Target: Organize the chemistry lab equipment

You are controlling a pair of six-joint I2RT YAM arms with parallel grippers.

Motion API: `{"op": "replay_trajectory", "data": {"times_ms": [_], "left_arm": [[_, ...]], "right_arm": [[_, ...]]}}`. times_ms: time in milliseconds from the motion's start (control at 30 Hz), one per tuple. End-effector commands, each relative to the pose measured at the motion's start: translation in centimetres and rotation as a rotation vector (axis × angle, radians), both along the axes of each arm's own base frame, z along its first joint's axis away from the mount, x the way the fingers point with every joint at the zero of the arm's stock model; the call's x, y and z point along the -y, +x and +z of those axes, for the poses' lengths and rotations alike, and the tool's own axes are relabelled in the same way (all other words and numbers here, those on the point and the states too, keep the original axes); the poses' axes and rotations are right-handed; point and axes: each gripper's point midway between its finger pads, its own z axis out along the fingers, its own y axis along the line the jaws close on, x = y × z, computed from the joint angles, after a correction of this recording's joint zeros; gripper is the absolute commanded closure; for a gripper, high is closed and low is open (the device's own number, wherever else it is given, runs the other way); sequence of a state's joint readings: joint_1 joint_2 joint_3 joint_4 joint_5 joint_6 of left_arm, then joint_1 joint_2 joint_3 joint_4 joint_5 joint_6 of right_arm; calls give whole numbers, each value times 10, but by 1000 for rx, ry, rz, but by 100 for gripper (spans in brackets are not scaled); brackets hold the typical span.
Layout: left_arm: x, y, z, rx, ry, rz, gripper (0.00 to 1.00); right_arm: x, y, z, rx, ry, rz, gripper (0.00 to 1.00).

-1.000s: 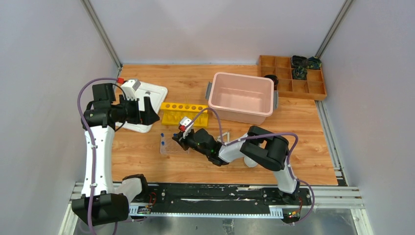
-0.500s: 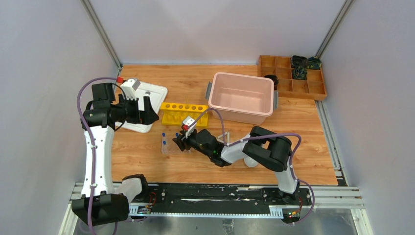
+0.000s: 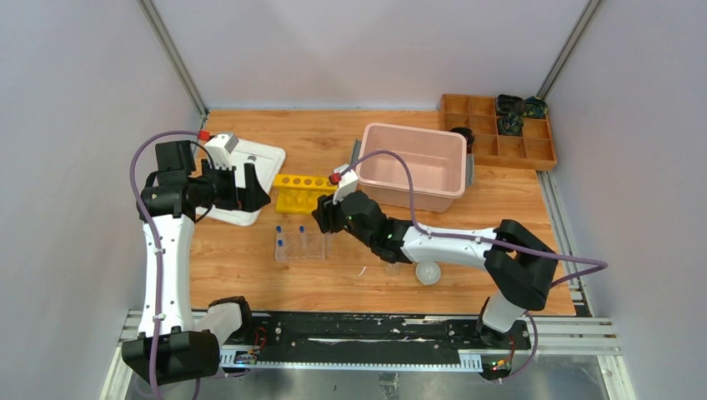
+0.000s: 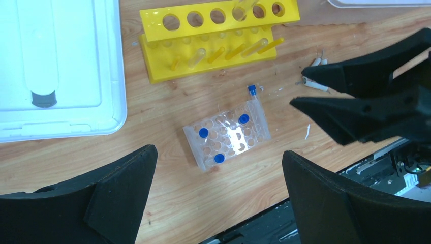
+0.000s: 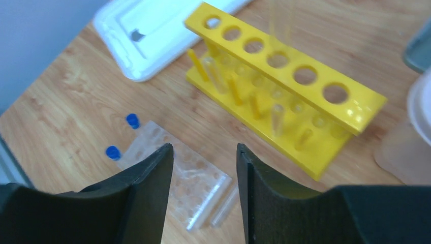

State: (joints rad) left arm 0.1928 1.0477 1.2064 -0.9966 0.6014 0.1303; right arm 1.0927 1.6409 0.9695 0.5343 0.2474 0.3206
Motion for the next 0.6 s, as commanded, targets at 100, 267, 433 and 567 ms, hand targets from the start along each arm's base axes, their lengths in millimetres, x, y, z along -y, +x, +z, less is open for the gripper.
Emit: {"op": "replay_trajectory", "data": {"times_ms": [100, 267, 433, 567], "left_arm": [[4, 0, 18, 58, -3, -11, 0], [4, 0, 21, 62, -9, -7, 0], [3, -1, 22, 69, -3, -4, 0], [3, -1, 22, 70, -1, -5, 0]], "right_arm": [[62, -7, -77, -315, -260, -185, 53], [61, -11, -105, -407, -352, -208, 55], [48, -9, -115, -454, -394, -193, 56], [41, -5, -122, -460, -403, -193, 55]]}}
